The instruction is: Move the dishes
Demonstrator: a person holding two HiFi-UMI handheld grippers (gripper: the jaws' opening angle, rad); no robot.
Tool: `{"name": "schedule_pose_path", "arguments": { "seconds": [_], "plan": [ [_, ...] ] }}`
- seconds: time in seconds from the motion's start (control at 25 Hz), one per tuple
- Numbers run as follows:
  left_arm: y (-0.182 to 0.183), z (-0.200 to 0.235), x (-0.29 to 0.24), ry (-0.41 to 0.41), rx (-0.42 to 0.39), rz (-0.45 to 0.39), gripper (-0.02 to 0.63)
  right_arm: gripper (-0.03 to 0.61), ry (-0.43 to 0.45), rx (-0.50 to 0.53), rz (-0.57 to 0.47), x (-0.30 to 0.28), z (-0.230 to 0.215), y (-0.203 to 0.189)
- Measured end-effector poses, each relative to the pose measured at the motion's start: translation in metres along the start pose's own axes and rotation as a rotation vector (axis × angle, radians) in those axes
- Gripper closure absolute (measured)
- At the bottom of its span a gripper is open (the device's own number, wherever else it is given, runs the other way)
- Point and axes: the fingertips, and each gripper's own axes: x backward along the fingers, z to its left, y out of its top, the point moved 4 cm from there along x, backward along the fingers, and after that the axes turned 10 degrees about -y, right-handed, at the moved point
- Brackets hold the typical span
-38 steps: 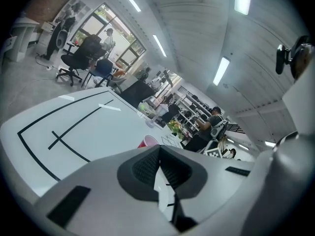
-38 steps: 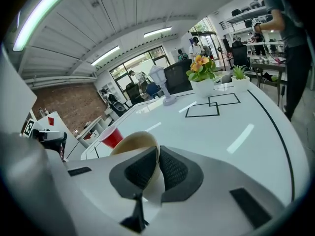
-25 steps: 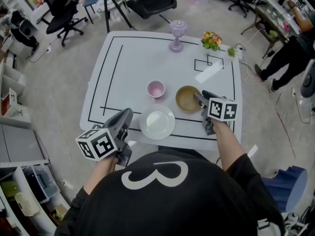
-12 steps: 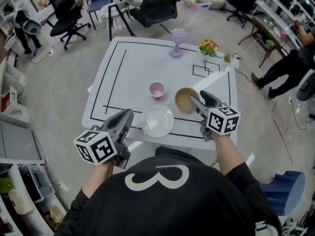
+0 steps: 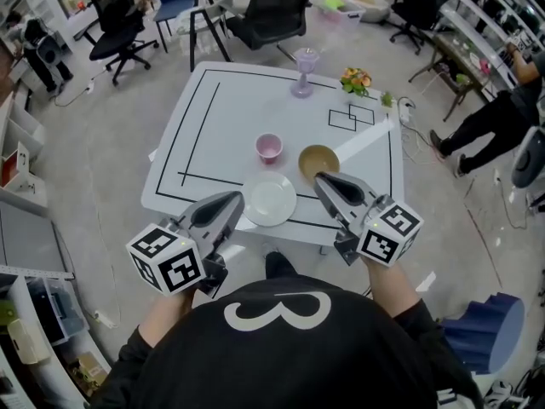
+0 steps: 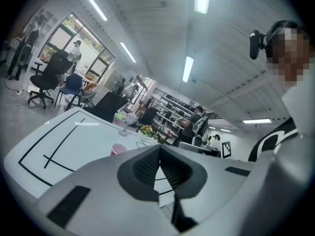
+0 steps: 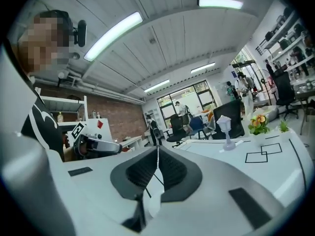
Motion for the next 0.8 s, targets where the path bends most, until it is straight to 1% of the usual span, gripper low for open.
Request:
{"name": "schedule_pose_path", "arguments": {
  "seconds": [0.04,0.2,0.32,0.6,0.8],
  "plan": [
    [0.0,-0.006,0.0,-0.012,-0.009,0.001,0.611,0.569,0.017,-0.004,-0.012,0.004,0.007,0.001],
    [-0.003,-0.024,0.002,-0.064,-0.045,-0.002,0.611,0.569,0.09,-0.018,-0.035,0.017,0.03,0.0],
    [-0.007,-0.032,0.005,-0.088,-0.056,-0.003,0.611,0.569,0.132,-0.032,-0.039,0.022,0.044,-0.004],
    [-0.014,-0.041,0.015,-0.102,-0.059,-0.007,0.611,0.569,0.168,-0.059,-0.044,0.023,0.063,-0.009],
    [-0.017,-0.045,0.021,-0.114,-0.059,-0.015,0.611,0.569,0.178,-0.036,-0.043,0.025,0.075,-0.011]
  ]
}}
